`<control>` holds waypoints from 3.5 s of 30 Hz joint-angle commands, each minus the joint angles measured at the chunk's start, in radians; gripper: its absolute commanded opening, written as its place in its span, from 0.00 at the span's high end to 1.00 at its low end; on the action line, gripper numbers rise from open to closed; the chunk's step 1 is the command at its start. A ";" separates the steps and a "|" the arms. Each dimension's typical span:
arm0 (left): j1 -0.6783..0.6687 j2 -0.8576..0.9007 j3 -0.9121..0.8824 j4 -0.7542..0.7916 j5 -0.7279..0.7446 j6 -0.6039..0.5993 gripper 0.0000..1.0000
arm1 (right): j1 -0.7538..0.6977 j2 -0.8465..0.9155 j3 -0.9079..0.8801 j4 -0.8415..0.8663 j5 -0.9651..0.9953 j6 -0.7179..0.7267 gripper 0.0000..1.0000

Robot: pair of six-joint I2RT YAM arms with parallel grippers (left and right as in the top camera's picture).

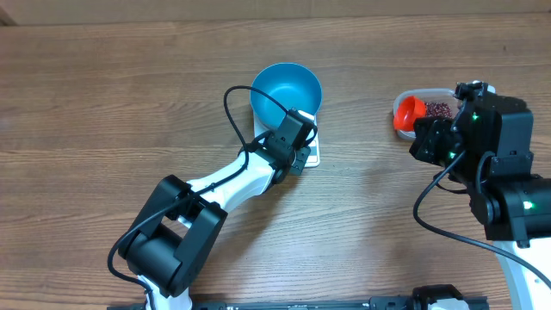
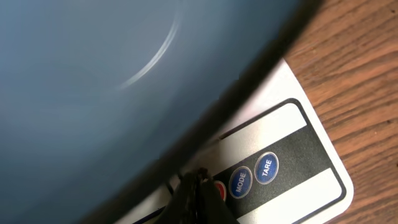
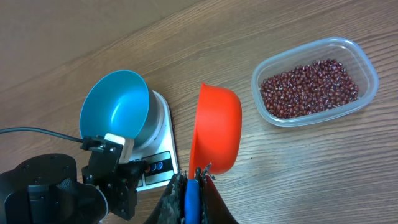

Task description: Scoop item into bowl and weigh 150g on scale

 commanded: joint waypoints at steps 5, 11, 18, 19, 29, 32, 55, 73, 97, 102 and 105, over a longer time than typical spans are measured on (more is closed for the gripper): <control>0.011 0.060 -0.003 -0.024 0.027 0.095 0.96 | 0.003 -0.007 0.028 -0.017 0.013 -0.009 0.96; 0.011 0.061 -0.002 -0.016 0.051 0.125 0.96 | 0.003 -0.007 0.028 -0.017 0.013 -0.011 0.96; 0.010 0.061 -0.002 -0.018 0.069 0.150 0.96 | 0.004 -0.007 0.028 -0.018 0.013 -0.011 0.96; 0.010 0.061 -0.002 -0.018 0.070 0.154 0.96 | 0.003 -0.007 0.028 -0.018 0.013 -0.011 0.96; -0.003 0.061 -0.002 -0.036 0.068 0.169 0.96 | 0.003 -0.007 0.028 -0.018 0.013 -0.011 0.96; -0.003 0.061 -0.002 -0.043 0.068 0.177 0.96 | 0.003 -0.007 0.028 -0.017 0.013 -0.011 0.96; -0.029 0.060 0.001 -0.065 0.059 0.209 0.96 | 0.003 -0.007 0.028 -0.018 0.013 -0.012 0.96; -0.027 -0.336 0.029 -0.398 0.150 0.114 0.00 | 0.003 -0.007 0.028 -0.017 0.013 -0.011 0.96; 0.170 -0.793 0.029 -0.620 0.150 -0.014 0.00 | 0.003 -0.005 0.028 0.001 0.013 -0.007 0.96; 0.170 -0.818 0.029 -0.658 0.151 0.032 0.00 | 0.004 -0.002 0.028 0.005 0.013 -0.007 0.96; 0.169 -0.811 0.029 -0.663 0.150 0.033 0.00 | 0.003 -0.002 0.028 0.005 0.013 -0.008 0.96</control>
